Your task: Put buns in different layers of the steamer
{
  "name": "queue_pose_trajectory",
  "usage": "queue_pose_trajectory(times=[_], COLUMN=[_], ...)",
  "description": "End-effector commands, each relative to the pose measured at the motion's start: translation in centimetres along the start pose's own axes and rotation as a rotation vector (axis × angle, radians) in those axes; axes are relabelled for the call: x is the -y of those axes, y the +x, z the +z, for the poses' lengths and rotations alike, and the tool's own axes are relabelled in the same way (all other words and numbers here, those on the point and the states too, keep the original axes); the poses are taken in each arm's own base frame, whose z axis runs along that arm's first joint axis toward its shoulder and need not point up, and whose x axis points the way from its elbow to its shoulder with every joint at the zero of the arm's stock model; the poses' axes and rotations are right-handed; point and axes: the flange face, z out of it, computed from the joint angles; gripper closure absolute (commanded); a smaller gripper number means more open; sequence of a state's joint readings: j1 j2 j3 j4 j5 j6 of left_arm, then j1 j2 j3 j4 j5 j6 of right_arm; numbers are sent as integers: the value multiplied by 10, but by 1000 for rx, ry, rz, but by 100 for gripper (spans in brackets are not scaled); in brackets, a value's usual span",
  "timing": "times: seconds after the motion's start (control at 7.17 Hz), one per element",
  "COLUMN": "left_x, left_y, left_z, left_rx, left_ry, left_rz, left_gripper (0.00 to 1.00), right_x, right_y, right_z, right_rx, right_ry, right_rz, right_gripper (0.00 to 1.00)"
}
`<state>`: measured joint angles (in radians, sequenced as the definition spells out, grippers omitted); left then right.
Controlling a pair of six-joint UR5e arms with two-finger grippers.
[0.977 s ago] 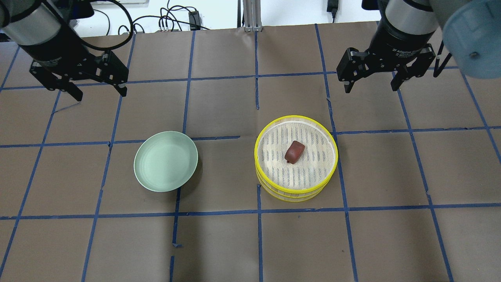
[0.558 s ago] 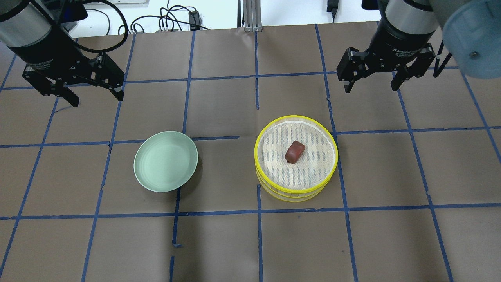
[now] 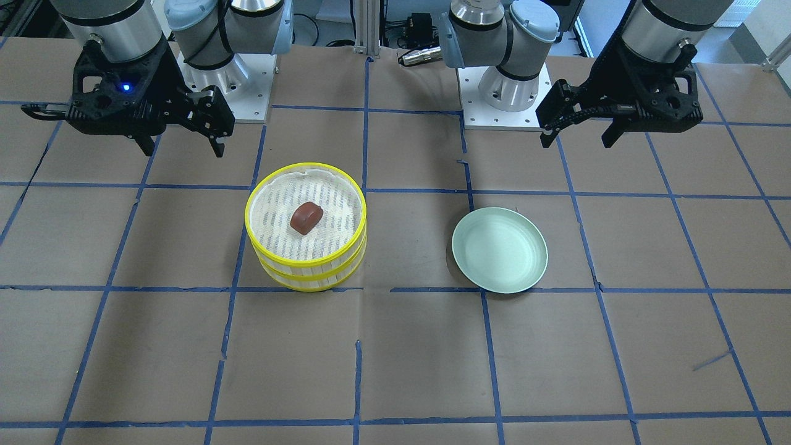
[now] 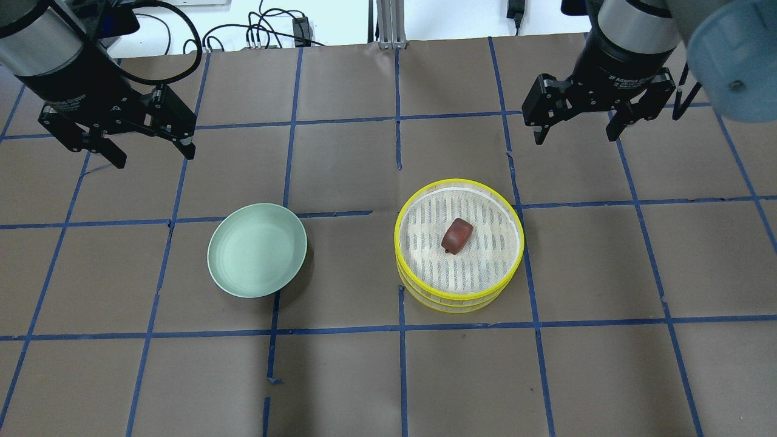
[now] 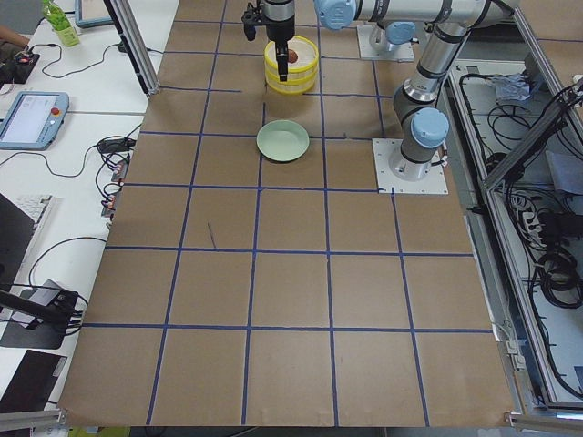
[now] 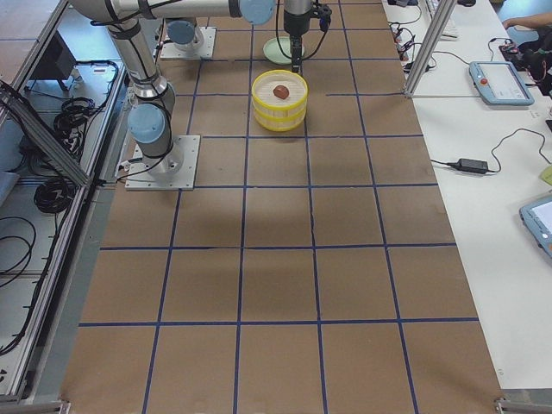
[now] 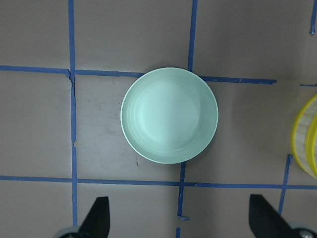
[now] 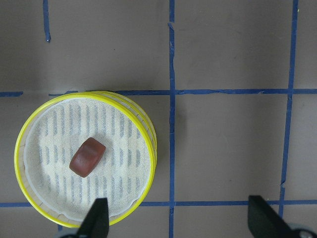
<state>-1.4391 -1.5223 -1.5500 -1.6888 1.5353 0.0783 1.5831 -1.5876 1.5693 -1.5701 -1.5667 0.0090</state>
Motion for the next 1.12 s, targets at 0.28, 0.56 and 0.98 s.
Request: queue_pose_trajectory(times=[0.28, 0.56, 0.98], left_x=[-1, -11, -7], left_y=[11, 42, 49], left_z=[5, 15, 16], left_rx=[-1, 13, 21], left_ry=[-6, -24, 14], left_rz=[34, 61, 81], left_gripper=[0, 0, 0], right_x=[0, 0, 0], right_y=[0, 0, 0], right_z=[1, 1, 1], right_rx=[1, 1, 1], right_ry=[-1, -1, -1], right_rz=[0, 0, 0], right_gripper=[0, 0, 0])
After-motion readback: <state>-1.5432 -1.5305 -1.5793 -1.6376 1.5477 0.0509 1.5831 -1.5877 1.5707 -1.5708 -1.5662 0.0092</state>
